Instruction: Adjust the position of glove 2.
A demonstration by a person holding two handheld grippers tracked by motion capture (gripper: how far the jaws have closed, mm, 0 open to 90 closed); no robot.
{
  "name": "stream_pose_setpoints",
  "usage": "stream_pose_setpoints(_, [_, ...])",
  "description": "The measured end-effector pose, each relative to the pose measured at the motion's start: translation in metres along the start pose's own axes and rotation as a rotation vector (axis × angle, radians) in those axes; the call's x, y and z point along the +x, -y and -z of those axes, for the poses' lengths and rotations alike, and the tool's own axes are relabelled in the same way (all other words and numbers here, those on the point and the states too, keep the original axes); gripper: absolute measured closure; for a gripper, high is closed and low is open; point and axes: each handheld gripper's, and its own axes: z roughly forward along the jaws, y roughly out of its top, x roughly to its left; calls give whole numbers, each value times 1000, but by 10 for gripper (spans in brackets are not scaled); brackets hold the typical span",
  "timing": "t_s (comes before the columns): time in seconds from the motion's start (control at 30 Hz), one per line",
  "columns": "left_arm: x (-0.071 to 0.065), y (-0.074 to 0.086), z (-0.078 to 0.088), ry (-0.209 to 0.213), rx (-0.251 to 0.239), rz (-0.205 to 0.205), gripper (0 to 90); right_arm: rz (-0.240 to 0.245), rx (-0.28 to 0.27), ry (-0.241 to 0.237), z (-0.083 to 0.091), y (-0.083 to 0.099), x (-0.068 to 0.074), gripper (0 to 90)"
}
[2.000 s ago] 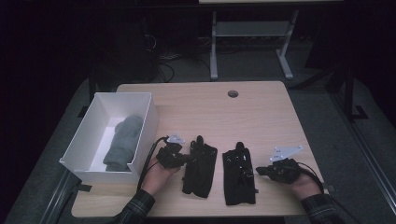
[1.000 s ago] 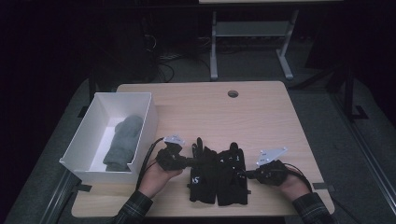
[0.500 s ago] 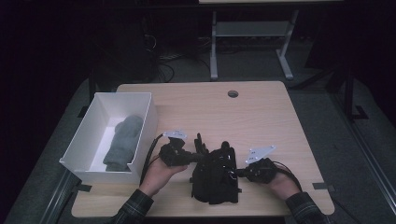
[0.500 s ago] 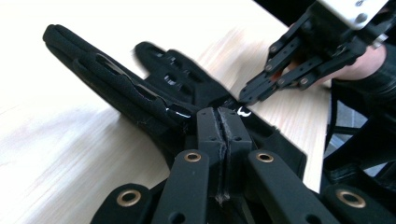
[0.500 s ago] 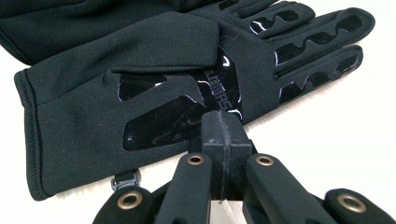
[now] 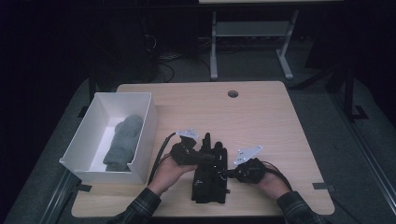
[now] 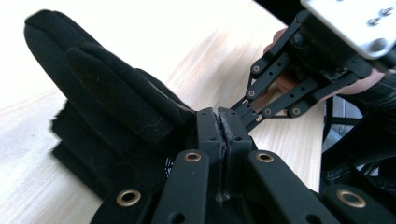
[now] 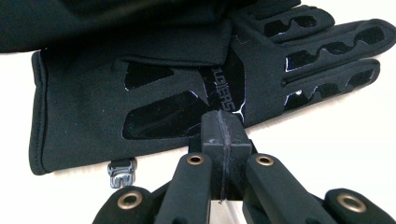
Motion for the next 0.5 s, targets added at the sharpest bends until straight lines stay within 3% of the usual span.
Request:
stream_pose_setpoints(0.13, [0,1,-8,1,17,5,881,31,7,2,-6,-6,3,900])
stream_pose_setpoints(0.43, [1,0,-24,25,15,8,855,24,7,4,-6,-6,4,900])
stream_pose_setpoints(0.5, [0,-2,-24,38,-5,0,821,25,5,2,-6,-6,3,900])
